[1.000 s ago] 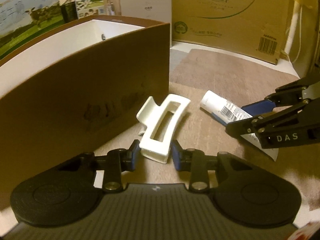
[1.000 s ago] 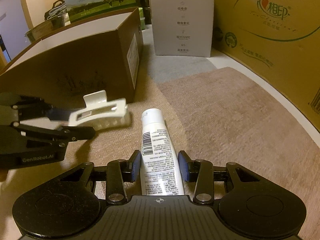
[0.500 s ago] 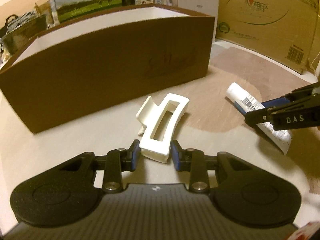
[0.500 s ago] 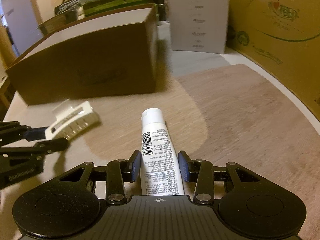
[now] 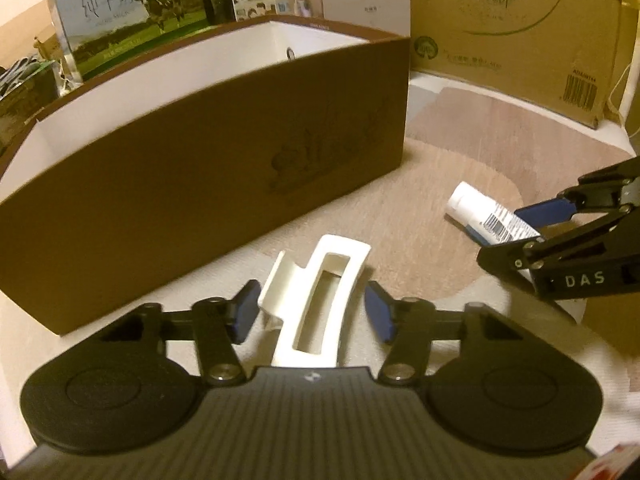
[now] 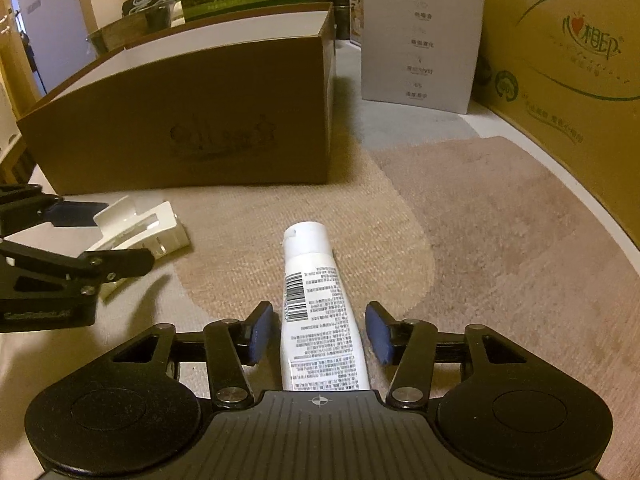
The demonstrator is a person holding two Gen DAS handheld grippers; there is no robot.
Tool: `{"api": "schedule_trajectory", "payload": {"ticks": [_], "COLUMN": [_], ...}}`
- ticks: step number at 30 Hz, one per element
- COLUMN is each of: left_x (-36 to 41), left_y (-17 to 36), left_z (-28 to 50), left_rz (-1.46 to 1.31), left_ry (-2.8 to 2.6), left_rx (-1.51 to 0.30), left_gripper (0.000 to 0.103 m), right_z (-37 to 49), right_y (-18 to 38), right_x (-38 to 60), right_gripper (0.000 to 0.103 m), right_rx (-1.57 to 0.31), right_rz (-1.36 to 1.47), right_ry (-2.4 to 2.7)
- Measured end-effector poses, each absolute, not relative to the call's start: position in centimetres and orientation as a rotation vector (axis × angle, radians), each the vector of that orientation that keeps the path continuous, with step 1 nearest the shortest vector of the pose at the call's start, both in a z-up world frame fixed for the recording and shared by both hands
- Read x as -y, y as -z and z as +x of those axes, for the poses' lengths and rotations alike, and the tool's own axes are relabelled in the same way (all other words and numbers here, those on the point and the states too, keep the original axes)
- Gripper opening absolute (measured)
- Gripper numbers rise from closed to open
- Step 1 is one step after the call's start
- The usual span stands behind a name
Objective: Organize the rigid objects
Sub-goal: 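Lift the clip with the left tool while the right lifts the tube toward the box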
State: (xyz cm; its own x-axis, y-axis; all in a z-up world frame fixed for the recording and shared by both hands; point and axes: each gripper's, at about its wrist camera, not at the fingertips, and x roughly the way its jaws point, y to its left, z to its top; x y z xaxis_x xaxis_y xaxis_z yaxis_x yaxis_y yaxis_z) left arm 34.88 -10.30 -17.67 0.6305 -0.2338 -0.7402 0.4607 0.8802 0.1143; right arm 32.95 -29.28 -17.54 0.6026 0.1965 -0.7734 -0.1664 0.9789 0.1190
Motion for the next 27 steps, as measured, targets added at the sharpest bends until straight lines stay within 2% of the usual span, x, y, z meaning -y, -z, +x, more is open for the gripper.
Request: {"api": "schedule_trajectory", "payload": {"ticks": [3,5,15,27], "left_x": [10.1,9.9,7.3,3.3], "left_y": [17.7,17.6,16.7,13.1], "left_z": [34.8,34.5,32.8,30.6], "left_rz": [0.29,0.273,0.203,0.167], "left_ry": [0.396,0.389,0.313,0.241], "left_rx": [-0.8,-0.803,-0.836,-0.789], "left_gripper": [0.042,0.039,0.038,0.038], "right_z": [33.0,32.9,32.2,31.3], "right_y": [17.5,17.5,16.6,13.3], "right_x": [29.2,29.0,28.1,25.5], "right_gripper": [0.05,0.041,0.038,0.038], "right_rx": [-0.897,-0.891,-0.927,-0.889], "right_rz": [0.028,0.006,0.014,0.046], "right_ry": [-0.202,-0.202,-0.263,-0.347]}}
